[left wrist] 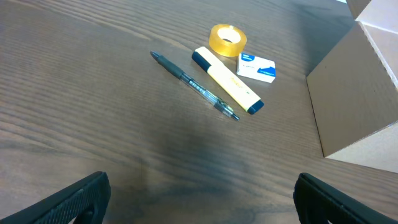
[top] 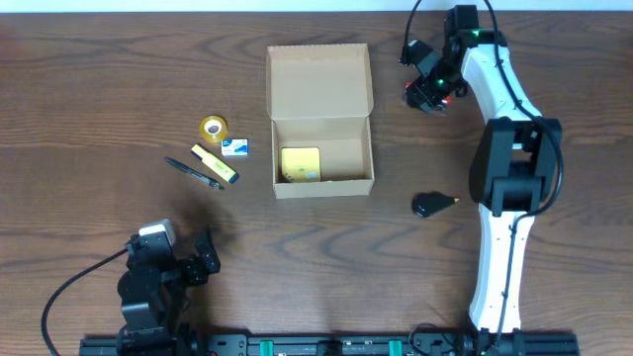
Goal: Pack container
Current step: 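Lower the right gripper and grasp the red-black stapler, then carry the stapler with the right gripper over the box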
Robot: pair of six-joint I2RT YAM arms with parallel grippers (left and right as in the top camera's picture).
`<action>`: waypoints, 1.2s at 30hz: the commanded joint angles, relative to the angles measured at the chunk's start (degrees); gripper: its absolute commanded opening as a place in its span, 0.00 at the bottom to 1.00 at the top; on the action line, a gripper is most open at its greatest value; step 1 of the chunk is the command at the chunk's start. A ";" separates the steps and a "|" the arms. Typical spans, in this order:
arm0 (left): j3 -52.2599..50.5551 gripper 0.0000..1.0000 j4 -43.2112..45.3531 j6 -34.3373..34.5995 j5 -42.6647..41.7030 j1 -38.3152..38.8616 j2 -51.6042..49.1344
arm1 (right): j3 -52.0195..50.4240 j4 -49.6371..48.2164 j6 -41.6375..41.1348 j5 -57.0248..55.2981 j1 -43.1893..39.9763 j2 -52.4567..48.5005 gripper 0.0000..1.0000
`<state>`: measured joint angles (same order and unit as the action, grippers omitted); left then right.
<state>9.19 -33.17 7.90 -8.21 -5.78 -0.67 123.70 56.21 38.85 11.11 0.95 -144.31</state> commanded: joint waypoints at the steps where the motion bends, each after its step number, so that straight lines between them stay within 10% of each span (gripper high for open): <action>1: -0.39 0.95 0.00 -0.02 -0.22 0.24 0.39 | -0.17 0.11 -1.73 0.72 -0.11 -1.97 0.45; 8: -0.39 0.95 0.00 -0.02 -0.22 0.22 0.39 | -0.17 0.13 -5.27 0.74 -0.11 -1.97 0.30; 13: -0.39 0.95 0.00 -0.02 -0.20 0.24 0.39 | 0.00 0.11 -9.38 0.74 0.28 -1.66 0.01; 24: -0.39 0.95 0.00 -0.02 -0.22 0.24 0.39 | 7.89 4.44 -15.23 -5.22 5.51 7.63 0.01; 36: -0.39 0.95 0.00 0.00 -0.22 0.24 0.39 | 9.01 6.67 -1.92 -3.21 19.08 22.71 0.01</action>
<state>9.19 -33.17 7.90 -8.21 -5.78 -0.67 132.53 61.43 31.48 5.74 17.69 -121.64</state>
